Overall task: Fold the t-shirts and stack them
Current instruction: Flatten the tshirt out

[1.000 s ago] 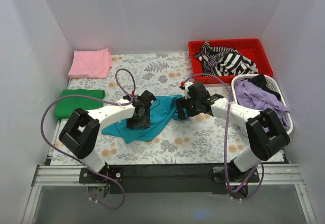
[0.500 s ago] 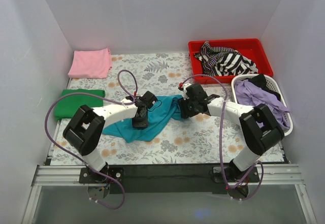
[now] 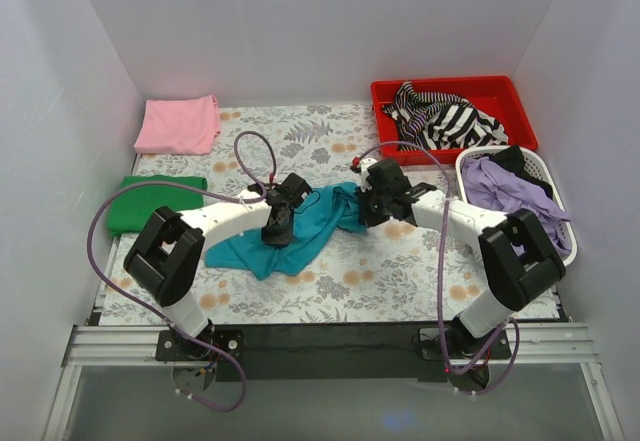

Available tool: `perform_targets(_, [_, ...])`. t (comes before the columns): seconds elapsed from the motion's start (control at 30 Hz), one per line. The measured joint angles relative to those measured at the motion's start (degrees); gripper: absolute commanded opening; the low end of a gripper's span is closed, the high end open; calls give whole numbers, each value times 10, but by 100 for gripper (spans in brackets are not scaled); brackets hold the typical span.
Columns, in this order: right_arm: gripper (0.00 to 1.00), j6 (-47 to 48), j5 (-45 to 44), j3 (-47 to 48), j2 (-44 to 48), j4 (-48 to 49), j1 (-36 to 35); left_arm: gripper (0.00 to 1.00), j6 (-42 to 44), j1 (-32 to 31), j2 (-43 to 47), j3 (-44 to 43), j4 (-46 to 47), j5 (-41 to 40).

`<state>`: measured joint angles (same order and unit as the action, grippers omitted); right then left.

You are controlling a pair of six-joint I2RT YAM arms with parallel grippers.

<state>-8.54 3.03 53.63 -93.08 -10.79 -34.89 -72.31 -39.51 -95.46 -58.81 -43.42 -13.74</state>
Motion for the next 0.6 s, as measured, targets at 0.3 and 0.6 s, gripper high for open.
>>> perform_targets(0.3, [1, 24, 47, 90, 143, -85, 0, 1, 56, 0, 42, -200, -80, 9])
perform_targets(0.6, [1, 38, 33, 123, 292, -201, -2, 10, 68, 0, 147, -306, -191, -15])
